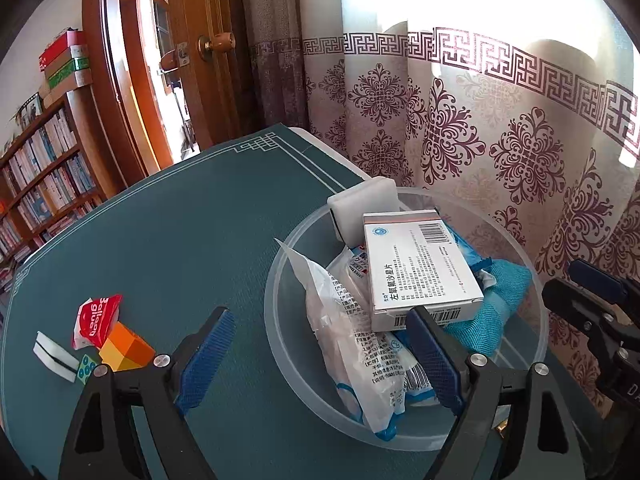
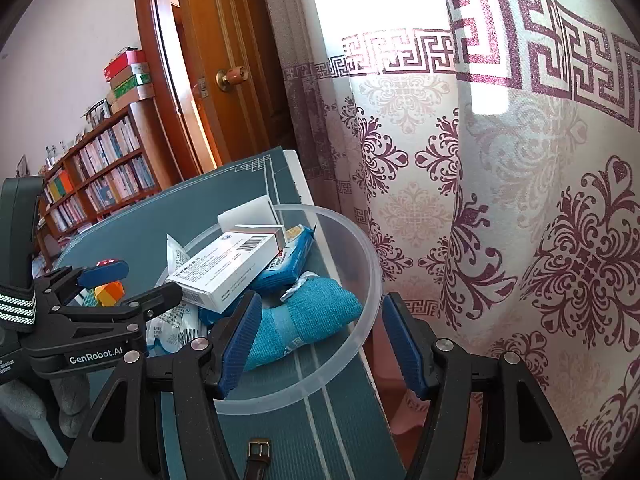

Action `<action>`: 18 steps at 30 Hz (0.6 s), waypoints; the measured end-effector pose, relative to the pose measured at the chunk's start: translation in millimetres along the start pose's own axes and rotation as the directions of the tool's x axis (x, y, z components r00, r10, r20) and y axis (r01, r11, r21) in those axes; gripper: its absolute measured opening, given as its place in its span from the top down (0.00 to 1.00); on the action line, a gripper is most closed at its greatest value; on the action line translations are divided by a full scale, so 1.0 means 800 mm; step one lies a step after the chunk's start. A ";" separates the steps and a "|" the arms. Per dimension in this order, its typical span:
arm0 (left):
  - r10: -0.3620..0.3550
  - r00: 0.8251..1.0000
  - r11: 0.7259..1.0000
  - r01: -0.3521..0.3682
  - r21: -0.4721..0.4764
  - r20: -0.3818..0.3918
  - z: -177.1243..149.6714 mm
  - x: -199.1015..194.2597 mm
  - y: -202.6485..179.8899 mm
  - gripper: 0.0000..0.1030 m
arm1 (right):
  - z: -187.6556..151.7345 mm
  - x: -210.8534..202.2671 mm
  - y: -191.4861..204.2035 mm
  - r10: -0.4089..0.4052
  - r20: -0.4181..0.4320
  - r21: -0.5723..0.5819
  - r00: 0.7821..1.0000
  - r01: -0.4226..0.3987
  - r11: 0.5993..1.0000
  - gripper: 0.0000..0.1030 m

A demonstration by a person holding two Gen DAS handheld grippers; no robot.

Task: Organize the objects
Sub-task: 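Open the left gripper to release the medicine box in the bowl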

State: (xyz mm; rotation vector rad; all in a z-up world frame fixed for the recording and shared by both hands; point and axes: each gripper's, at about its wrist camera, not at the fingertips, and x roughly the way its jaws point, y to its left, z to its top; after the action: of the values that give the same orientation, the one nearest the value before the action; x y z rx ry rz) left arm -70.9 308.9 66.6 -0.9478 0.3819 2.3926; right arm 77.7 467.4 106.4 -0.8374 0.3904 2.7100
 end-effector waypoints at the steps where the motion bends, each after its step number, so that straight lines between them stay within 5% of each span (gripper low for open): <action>1: 0.002 1.000 1.000 -0.002 -0.008 -0.002 0.000 0.001 0.002 0.12 | 0.000 0.000 0.000 0.000 0.000 -0.001 1.000 0.000 1.000 0.38; 18: 0.007 1.000 0.998 -0.006 -0.059 0.022 -0.020 -0.032 0.024 0.01 | -0.002 -0.016 0.022 0.030 0.015 -0.029 0.999 -0.029 0.999 0.38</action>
State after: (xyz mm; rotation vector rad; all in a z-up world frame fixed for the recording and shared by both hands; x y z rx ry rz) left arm -57.4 276.4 74.4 -0.9461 0.3088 2.4301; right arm 82.6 448.6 115.9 -0.8240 0.3639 2.7541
